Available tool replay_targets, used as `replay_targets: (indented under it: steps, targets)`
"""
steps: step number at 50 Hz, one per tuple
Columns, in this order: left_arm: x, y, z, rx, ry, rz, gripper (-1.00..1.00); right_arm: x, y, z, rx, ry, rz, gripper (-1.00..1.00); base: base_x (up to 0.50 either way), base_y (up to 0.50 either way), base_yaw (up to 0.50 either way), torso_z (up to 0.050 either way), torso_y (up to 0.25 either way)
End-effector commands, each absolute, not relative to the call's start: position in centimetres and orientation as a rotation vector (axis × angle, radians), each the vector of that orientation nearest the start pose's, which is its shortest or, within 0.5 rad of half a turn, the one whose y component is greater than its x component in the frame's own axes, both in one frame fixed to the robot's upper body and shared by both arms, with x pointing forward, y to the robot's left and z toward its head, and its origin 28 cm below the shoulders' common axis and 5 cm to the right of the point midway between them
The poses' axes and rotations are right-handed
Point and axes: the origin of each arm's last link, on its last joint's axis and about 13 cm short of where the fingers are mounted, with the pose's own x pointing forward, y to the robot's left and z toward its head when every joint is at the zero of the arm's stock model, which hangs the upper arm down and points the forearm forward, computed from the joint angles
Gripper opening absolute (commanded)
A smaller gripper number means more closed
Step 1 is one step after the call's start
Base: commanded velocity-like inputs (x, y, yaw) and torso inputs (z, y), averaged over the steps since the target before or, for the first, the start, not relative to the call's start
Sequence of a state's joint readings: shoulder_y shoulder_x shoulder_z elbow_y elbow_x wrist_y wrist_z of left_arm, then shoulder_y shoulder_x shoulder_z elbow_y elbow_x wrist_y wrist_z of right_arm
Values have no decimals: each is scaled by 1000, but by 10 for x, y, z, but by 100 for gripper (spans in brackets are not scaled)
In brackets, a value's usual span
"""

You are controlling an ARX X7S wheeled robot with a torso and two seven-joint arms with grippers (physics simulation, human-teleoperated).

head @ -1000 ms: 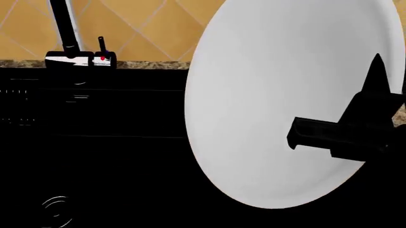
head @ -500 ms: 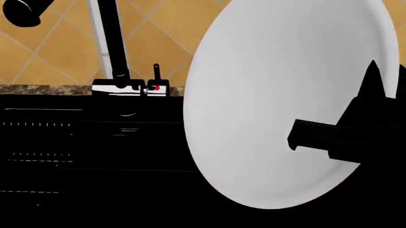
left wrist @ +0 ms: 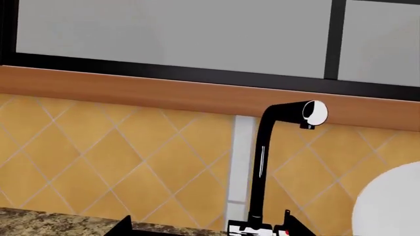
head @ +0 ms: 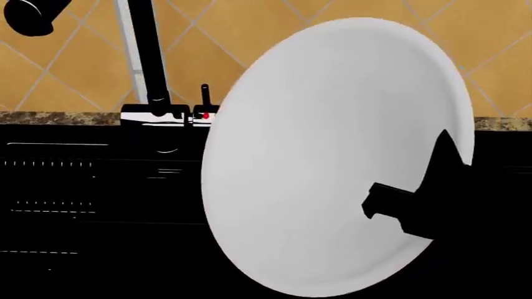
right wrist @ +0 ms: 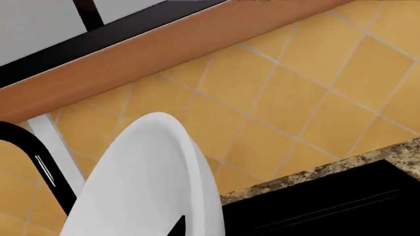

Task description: Move the fresh-baked cupcake off the tray onto the counter, and place the bowl used for mixing into the sink.

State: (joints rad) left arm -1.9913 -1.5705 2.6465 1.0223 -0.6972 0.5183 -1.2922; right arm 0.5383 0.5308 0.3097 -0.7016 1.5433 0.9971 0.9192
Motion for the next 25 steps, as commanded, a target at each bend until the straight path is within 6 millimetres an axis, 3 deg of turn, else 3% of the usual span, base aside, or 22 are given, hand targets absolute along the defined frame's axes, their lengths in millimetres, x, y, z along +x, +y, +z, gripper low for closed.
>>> replay_targets:
  steps: [1,25]
  targets:
    - [97,257,216,-85,-316,52,100,211,-139,218,444,32,70,-100,0,0,0,0,0]
    - [97,258,213,-97,-311,60,100,238,-121,179,399,173,130,-100,0,0,0,0,0]
